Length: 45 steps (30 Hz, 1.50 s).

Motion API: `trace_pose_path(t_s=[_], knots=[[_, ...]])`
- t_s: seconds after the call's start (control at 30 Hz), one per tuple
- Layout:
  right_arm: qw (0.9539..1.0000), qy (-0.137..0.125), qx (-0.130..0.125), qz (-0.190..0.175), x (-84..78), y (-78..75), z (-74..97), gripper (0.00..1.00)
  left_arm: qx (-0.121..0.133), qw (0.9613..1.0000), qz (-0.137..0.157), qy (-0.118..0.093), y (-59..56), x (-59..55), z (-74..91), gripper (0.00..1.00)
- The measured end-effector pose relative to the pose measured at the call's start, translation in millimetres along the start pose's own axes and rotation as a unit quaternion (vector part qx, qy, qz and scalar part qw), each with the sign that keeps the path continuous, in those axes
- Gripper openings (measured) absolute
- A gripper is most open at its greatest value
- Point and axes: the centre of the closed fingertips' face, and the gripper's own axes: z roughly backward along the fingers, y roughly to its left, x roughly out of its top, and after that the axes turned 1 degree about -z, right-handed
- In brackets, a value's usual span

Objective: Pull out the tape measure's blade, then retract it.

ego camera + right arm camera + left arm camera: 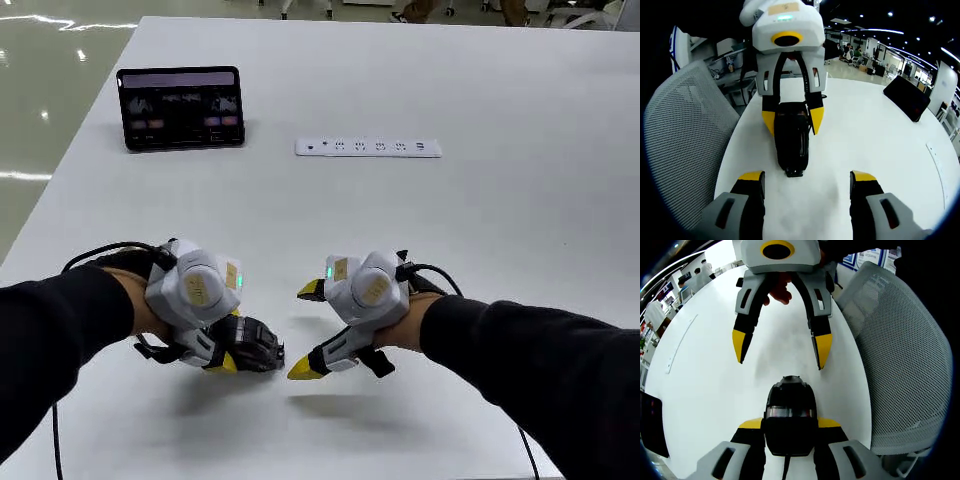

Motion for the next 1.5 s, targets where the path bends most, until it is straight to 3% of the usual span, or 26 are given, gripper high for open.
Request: trace_pose_path(t_s=[0.13, 0.27, 0.5, 0.53, 0.67, 0.87, 0.9, 1.0, 1.5], knots=[[0.9999, 0.008, 0.008, -0.008, -2.2, 2.1, -8.4, 0.54, 0.004, 0.9999, 0.007, -0.007, 0.6, -0.7, 0.4, 0.33], [0.9999, 0.009, 0.009, 0.000, -0.7, 2.8, -14.5, 0.51, 0.004, 0.9999, 0.010, -0.007, 0.4, -0.2, 0.1, 0.33], [0.9995, 0.018, 0.021, 0.018, -5.1, 7.4, -20.9, 0.28, 0.001, 0.9998, 0.017, -0.009, 0.0, 0.3, -0.5, 0.33], [0.9990, 0.017, 0.039, 0.013, -4.7, 13.0, -21.4, 0.22, 0.001, 0.9998, 0.018, -0.010, 0.1, 0.4, -0.5, 0.33], [0.9986, 0.022, 0.043, 0.020, -6.9, 15.4, -22.8, 0.15, 0.000, 0.9997, 0.020, -0.010, 0.0, 0.5, -0.9, 0.33], [0.9988, 0.024, 0.041, 0.008, -10.3, 17.1, -23.6, 0.12, 0.001, 0.9996, 0.026, -0.011, 0.4, 0.6, -1.3, 0.33], [0.9992, 0.027, 0.029, 0.007, -12.3, 15.1, -24.0, 0.11, 0.001, 0.9996, 0.028, -0.011, 0.4, 0.4, -1.5, 0.33], [0.9994, 0.021, 0.027, 0.006, -12.1, 15.4, -23.2, 0.11, 0.002, 0.9995, 0.028, -0.011, 0.3, 0.4, -1.5, 0.33], [0.9990, 0.025, 0.037, 0.001, -11.6, 15.2, -21.7, 0.07, 0.009, 0.9989, 0.042, -0.021, 1.6, 1.0, -1.2, 0.33]])
